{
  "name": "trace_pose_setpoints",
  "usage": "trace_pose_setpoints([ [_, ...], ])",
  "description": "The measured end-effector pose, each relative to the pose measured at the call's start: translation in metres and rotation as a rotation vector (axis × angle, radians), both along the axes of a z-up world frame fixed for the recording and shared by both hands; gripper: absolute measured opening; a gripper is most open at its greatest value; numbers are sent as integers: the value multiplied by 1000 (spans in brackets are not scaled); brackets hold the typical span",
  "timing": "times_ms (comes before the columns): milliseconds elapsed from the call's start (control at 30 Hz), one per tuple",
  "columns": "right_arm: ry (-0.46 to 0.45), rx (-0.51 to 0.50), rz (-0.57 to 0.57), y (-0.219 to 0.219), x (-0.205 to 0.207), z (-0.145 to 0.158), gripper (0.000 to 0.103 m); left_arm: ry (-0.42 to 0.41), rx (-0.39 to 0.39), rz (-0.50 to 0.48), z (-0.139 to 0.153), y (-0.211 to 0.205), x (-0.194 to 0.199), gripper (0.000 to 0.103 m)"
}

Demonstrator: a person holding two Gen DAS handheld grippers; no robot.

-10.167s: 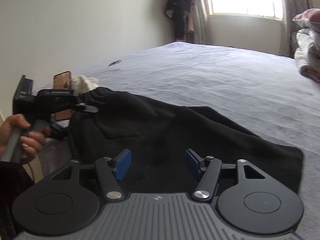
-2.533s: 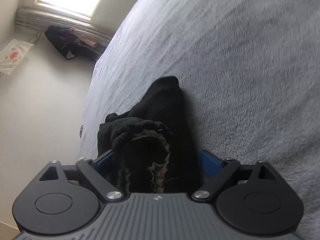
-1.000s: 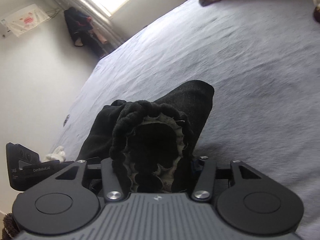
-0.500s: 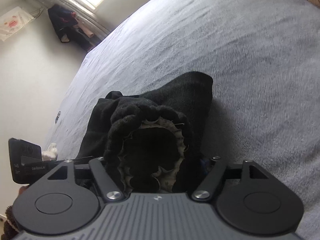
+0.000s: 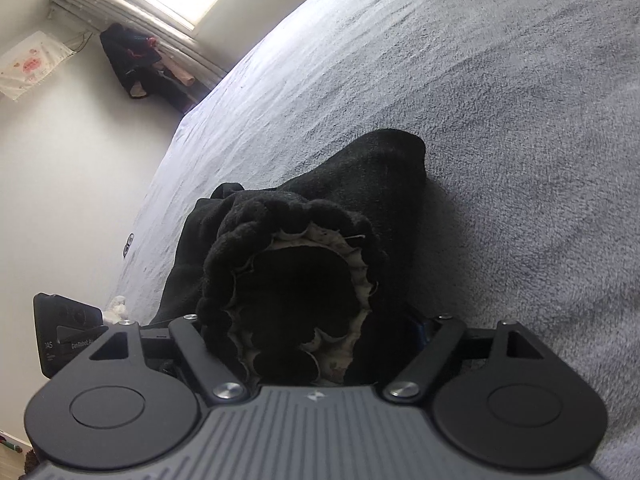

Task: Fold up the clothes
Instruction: 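Carry the black bundle with both grippers toward the clothes stack by the headboard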

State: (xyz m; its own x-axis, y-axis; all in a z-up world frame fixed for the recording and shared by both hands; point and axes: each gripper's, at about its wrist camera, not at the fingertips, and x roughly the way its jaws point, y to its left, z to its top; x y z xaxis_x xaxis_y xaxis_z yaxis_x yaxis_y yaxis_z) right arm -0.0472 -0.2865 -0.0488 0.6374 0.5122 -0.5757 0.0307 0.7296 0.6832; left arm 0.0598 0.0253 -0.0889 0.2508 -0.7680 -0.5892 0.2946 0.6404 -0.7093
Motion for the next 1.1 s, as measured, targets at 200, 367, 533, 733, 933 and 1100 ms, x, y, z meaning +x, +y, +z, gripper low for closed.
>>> trace_pose_setpoints([
  [200,-7,-29,-28,3,-5,10,59,-22,28,37,10,-5,-5,60],
  [367,-12,-44,-54,5,-6,27,56,-23,44,54,25,-12,-3,57],
  [533,-39,-63,-106,-6,-3,44,56,-40,46,53,42,-32,6,56],
  [733,-74,-43,-173,-34,-4,60,56,-84,70,12,70,-67,18,56],
  [933,-102,-67,-228,-57,-8,77,56,-96,81,-23,89,-99,27,56],
  [1100,-171,-126,-271,-71,-9,103,56,-106,52,-37,111,-124,37,56],
])
